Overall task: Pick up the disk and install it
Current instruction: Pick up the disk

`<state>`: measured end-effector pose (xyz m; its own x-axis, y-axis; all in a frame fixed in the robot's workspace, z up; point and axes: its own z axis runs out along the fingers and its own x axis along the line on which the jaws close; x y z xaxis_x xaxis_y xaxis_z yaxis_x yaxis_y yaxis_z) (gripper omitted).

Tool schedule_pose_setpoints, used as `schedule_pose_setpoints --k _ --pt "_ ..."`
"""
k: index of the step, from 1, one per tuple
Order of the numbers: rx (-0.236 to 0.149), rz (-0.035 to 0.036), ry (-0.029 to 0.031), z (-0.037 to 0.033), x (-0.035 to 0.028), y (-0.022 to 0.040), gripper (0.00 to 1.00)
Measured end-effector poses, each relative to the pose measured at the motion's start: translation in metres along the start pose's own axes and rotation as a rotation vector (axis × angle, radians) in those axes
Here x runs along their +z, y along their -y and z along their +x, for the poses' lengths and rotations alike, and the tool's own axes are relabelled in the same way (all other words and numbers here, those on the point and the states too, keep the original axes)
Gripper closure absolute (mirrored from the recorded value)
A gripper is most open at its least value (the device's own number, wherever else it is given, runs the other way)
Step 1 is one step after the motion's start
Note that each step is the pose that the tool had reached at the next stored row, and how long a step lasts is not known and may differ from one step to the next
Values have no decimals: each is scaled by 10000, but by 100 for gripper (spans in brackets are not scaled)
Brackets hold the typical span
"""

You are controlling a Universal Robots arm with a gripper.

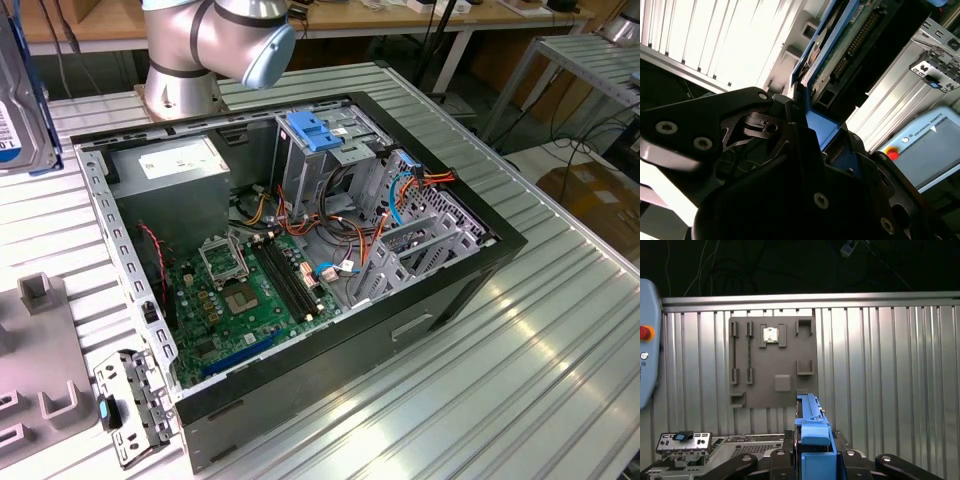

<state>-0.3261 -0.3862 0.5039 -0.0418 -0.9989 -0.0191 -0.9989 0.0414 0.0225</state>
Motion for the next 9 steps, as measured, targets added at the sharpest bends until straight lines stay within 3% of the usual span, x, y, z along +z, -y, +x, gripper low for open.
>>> schedule_pose_setpoints --k 9 --pt "0 -6 0 -6 -3 155 63"
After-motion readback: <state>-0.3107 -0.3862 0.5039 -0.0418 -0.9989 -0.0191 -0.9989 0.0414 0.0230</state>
